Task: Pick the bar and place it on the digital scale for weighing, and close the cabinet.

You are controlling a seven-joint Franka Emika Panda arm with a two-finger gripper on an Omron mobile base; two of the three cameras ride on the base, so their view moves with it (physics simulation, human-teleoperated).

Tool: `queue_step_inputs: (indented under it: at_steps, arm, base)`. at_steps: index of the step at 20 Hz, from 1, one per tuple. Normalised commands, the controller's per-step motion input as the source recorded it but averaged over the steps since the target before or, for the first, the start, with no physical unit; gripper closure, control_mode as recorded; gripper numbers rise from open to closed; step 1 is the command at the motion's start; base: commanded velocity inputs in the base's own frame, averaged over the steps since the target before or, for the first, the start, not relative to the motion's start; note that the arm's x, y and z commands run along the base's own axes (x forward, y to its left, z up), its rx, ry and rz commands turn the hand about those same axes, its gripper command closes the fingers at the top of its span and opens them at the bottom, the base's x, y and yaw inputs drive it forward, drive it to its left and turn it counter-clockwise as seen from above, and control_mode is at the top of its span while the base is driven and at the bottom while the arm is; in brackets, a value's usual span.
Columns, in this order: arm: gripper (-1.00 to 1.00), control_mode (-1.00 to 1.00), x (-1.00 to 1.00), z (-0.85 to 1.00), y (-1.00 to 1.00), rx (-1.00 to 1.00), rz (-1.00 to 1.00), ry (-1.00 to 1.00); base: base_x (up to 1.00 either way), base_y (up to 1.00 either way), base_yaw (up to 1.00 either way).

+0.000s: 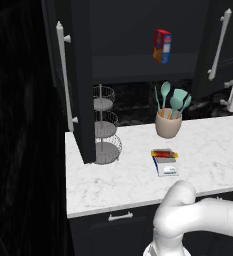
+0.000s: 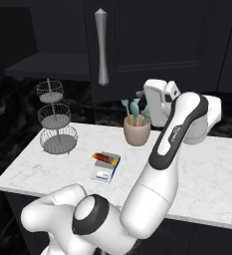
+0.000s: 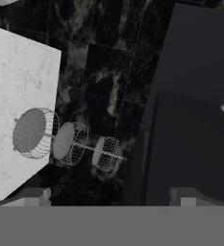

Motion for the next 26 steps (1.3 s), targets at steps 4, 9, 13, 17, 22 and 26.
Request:
queue_step_inputs:
  at_steps: [4, 9, 13, 17, 22, 26]
  arm:
    - [-1.00, -1.00, 0.43, -0.01, 0.42, 0.00, -0.02, 0.00]
    - [-1.00, -1.00, 0.42, -0.01, 0.40, 0.00, -0.03, 0.00]
    - [-1.00, -1.00, 0.42, -0.01, 0.45, 0.00, -0.04, 0.00]
    - [-1.00, -1.00, 0.35, -0.01, 0.51, 0.00, -0.03, 0.00]
    - [-1.00, -1.00, 0.37, -0.19, 0.57, -0.04, -0.18, -0.01]
    - [-1.00, -1.00, 0.10, 0.34, -0.13, 0.13, -0.60, 0.27]
  base:
    - [0.00, 0.00, 0.00]
    - [0.00, 0.00, 0.00]
    - [0.00, 0.00, 0.00]
    - [0.00, 0.00, 0.00]
    - [0.00, 0.00, 0.00]
    - [0.00, 0.00, 0.00]
